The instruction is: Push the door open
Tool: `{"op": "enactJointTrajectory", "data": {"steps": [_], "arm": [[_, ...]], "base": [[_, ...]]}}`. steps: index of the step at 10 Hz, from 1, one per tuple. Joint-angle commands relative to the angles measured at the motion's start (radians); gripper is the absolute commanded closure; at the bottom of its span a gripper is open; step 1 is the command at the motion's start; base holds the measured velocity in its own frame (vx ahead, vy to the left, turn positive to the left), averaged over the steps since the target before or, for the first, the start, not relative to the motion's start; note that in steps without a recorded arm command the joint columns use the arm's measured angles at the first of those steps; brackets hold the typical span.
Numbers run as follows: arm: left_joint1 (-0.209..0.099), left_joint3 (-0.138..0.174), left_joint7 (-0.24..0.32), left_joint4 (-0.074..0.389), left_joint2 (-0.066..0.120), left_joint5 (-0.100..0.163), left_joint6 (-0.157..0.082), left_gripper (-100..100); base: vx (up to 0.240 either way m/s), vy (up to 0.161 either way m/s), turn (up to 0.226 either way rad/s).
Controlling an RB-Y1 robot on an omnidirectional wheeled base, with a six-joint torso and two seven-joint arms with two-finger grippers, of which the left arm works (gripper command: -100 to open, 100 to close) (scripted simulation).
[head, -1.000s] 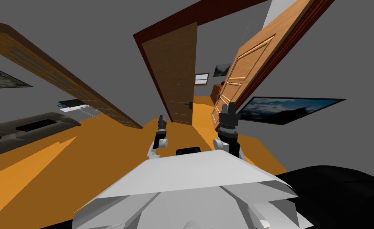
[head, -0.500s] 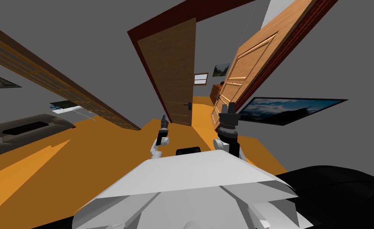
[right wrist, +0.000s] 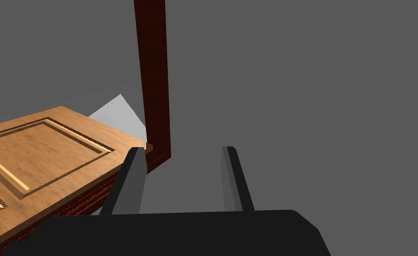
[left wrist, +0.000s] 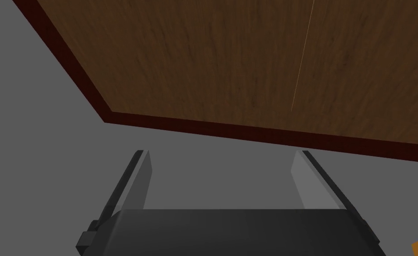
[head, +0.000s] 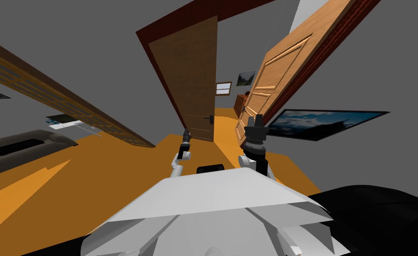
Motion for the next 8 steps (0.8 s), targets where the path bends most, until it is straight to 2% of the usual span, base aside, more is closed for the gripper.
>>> {"op": "enactJointTrajectory", "data": {"steps": [1, 2, 3, 5, 6, 8], "arm": [[-0.018, -0.001, 0.001, 0.036, -0.003, -0.002, -0.001, -100], [-0.041, -0.002, 0.005, 0.069, -0.004, -0.004, -0.003, -100], [-0.041, -0.002, 0.005, 0.072, -0.004, -0.004, -0.003, -100], [-0.087, -0.006, 0.013, 0.131, -0.004, -0.006, -0.008, -100], [-0.087, -0.006, 0.013, 0.144, -0.004, -0.006, -0.008, -100], [-0.132, -0.009, 0.021, 0.211, -0.006, -0.009, -0.012, -100]], "base": [[0.064, -0.022, -0.007], [0.053, -0.013, -0.021], [0.042, -0.006, -0.015], [0.063, -0.016, -0.031], [0.064, -0.014, -0.011], [0.081, -0.022, -0.033]]}}
